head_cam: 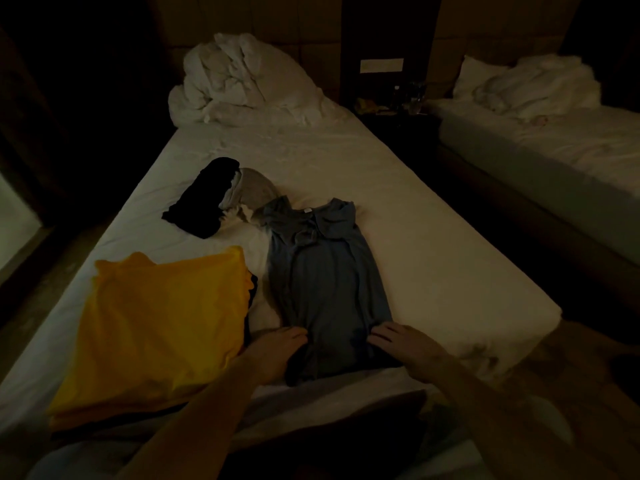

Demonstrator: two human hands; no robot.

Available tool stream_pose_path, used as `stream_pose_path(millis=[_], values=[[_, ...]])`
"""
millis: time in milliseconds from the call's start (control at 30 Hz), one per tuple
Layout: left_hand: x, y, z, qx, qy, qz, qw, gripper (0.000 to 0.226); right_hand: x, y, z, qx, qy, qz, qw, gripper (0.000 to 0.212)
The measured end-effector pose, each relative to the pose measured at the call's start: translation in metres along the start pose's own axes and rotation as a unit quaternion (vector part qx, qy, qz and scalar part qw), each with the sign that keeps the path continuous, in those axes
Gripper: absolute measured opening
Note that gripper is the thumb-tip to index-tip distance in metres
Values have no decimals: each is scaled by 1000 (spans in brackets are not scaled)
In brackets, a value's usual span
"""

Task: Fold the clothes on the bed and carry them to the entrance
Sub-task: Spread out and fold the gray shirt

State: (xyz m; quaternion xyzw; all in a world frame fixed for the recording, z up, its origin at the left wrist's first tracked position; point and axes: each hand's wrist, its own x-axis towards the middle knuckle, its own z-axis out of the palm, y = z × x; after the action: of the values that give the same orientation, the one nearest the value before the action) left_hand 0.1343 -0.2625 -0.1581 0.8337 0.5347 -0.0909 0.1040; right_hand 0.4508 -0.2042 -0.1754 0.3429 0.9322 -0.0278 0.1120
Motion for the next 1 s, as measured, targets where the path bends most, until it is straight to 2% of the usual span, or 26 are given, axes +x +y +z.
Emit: stream_pose_path(millis=[167,300,400,467,567,633,733,800,833,867,933,1000], values=[[5,3,6,-18,49,-16,998,47,-1,1,2,83,32,4,996,79],[13,6,5,-34,64,-56,996,45,7,1,-13,147,14,96,984,53],[20,1,-9,-131,89,-104,982,38,19,2,-27,272,76,156,947,28],[24,-4,-18,-270,135,-149,942,35,26,5,-38,326,119,180,920,14],[32,-17,-31,-441,216,-184,852,31,37,12,-57,384,185,227,876,11],[40,-27,-41,-517,268,-196,789,25,49,19,-72,404,227,246,851,17],[52,-40,-62,-615,325,-228,681,15,73,32,-93,436,280,265,813,11],[64,-51,-76,-650,343,-250,630,17,92,43,-105,448,309,267,795,13],[71,-60,-82,-653,350,-258,620,23,102,48,-113,454,318,268,788,14],[79,-69,-88,-644,356,-262,624,27,112,54,-121,459,324,265,784,14],[94,-89,-101,-630,367,-256,635,22,136,67,-136,461,327,256,784,15],[112,-111,-113,-644,362,-254,624,26,164,80,-147,456,330,247,789,19]])
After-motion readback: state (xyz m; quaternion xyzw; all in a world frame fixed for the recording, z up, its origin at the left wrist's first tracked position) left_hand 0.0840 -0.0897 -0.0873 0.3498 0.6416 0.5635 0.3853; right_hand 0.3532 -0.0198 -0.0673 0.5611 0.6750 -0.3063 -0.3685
